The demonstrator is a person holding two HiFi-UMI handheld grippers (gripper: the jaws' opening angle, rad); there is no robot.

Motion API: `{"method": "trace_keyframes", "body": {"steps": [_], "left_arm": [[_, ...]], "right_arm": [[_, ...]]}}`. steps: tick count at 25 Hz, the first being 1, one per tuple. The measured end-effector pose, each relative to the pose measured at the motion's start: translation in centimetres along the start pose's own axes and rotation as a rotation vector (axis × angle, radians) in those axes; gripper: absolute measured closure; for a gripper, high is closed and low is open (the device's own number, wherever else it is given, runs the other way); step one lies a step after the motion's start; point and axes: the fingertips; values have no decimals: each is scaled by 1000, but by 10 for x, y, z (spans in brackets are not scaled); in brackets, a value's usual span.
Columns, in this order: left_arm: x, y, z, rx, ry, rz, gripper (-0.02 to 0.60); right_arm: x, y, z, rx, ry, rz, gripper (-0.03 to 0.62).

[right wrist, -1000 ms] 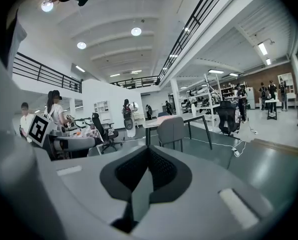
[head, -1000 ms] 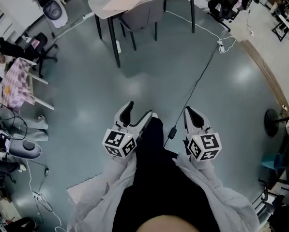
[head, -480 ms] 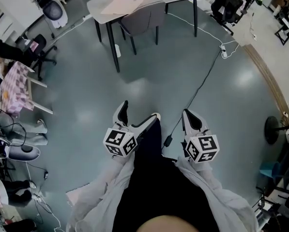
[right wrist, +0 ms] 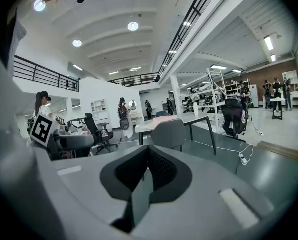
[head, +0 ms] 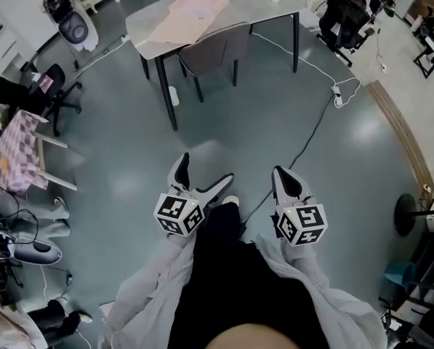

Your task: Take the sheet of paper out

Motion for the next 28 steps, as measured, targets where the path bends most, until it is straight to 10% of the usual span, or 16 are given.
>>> {"method": "trace_keyframes", "body": {"steps": [14,28], "left_arm": [[-107,98,-61,-9,-14,24,-20],[-112,120,-59,28,17,39,-20]], "right_arm": [[-157,-42,-48,17,-10,-7,586],[-174,-37,-49,20,28,17,586]]}}
Point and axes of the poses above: the fingertips, and each gripper's own axes: x backward along the fingers, y to its left, z out of its underside, and after that the axes turned 6 degrees about x, right-handed
